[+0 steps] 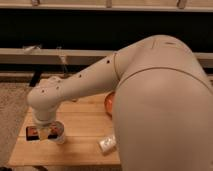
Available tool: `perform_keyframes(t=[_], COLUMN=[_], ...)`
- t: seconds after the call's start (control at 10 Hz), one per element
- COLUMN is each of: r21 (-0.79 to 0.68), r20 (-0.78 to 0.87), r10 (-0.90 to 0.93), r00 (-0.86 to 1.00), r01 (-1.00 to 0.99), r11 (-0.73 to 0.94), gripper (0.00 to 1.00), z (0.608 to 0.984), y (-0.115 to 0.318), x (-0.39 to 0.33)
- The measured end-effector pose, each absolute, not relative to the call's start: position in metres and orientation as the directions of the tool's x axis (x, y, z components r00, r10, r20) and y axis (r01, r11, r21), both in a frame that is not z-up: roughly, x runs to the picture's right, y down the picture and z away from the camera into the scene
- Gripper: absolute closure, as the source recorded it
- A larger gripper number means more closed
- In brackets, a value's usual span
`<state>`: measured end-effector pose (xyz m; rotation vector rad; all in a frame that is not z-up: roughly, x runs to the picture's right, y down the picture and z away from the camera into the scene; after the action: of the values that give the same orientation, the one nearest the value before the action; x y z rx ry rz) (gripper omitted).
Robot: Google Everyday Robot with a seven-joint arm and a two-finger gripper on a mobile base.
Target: Place the eraser in the ceramic cup
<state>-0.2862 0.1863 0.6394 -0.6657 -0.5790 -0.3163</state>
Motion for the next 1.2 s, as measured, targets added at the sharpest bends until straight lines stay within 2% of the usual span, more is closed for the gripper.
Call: perform_keyframes(t=[0.5, 1.2], r21=[-0.503, -0.495], r20=[0.583, 0.576], r10=[-0.062, -0.049], r00=[0.81, 0.816], r01=[0.42, 0.396], r11=[0.755, 0.773], gripper=[0.22, 0.2], z=[0.656, 0.669], y=[0.188, 0.182], x=[-0.275, -0.275])
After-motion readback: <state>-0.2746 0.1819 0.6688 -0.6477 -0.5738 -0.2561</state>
